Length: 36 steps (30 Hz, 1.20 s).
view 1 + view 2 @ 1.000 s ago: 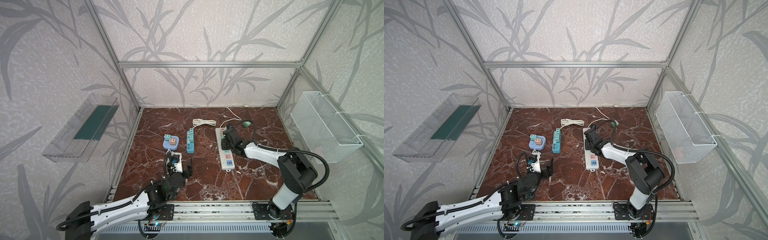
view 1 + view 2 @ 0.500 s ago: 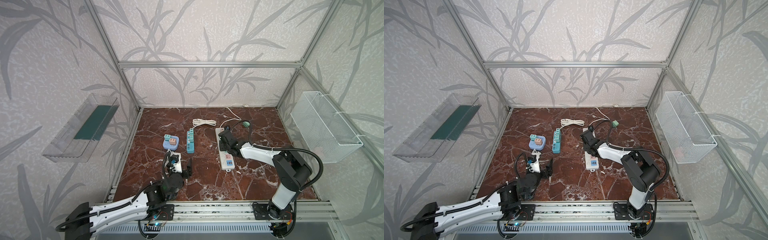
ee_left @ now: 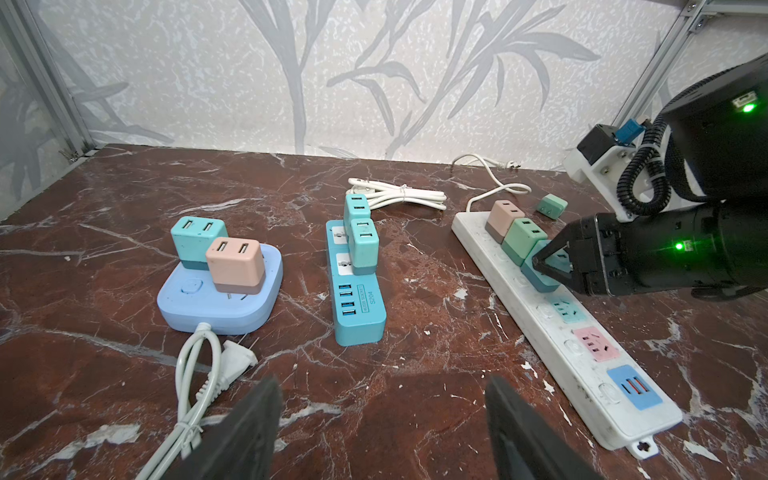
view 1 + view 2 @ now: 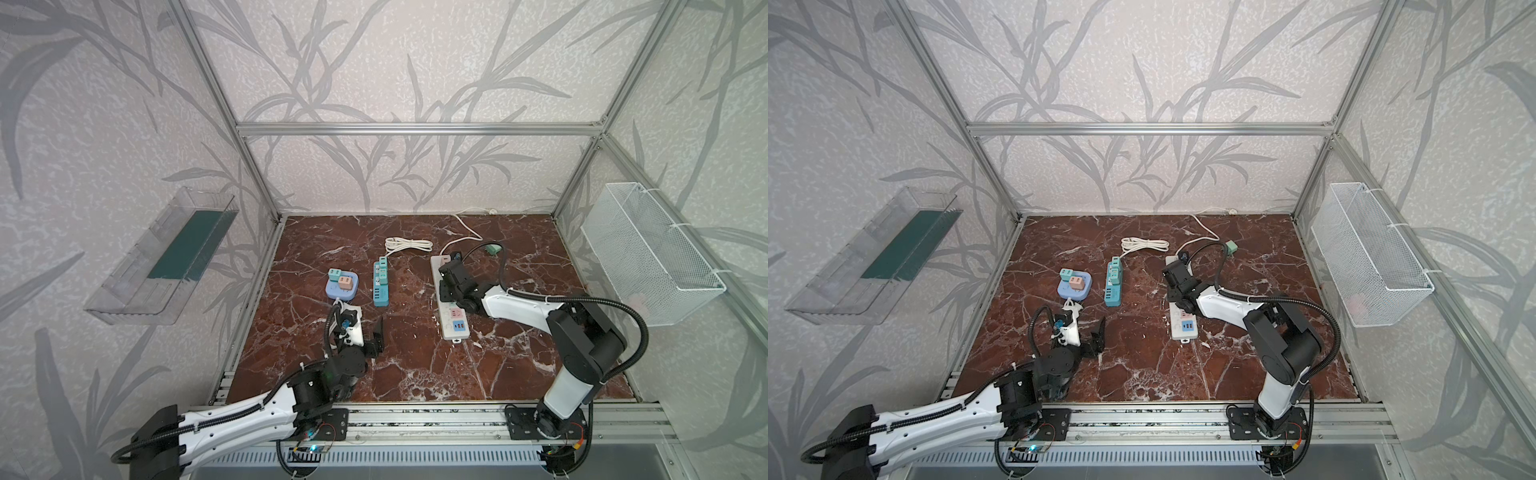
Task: Insert the plug
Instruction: 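Open the right gripper and lift away from the plugged teal adapter, then move the right gripper to the last loose light green adapter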
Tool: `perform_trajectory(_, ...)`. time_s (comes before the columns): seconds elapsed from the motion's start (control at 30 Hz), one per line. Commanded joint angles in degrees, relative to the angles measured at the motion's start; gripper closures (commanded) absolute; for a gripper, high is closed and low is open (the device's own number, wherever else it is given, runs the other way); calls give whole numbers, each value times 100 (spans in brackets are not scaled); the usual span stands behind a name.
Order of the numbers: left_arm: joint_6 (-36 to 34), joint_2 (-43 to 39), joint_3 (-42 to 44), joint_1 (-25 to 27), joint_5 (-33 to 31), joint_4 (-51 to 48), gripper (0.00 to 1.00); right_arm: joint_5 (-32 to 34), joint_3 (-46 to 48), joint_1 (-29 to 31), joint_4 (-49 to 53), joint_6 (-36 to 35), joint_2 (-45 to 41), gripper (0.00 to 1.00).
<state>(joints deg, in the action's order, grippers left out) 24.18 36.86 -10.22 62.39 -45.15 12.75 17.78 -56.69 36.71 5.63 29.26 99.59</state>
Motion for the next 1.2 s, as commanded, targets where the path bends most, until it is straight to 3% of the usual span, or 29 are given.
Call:
perform_trajectory(0.0, 239, -129, -77, -27, -99, -292, 21, -423, 81, -82, 671, -147, -247, 53)
perform_trajectory(0.13, 294, -317, -150, -28, -79, -386, 21, -528, -197, -138, 718, -554, -871, 42)
perform_trajectory(0.3, 375, -451, -215, -27, -93, -545, 21, -624, -590, -325, 1054, -953, -1187, 40)
perform_trajectory(0.47, 426, -354, -318, -30, -57, -583, 21, -706, -794, -567, 1088, -1101, -964, 40)
perform_trajectory(0.83, 410, 109, -533, -30, 83, -528, 21, -706, -237, -696, 470, -756, -387, 41)
perform_trajectory(1.17, 312, 233, -586, -49, 123, -410, 21, -634, -305, -735, 597, -830, -864, 41)
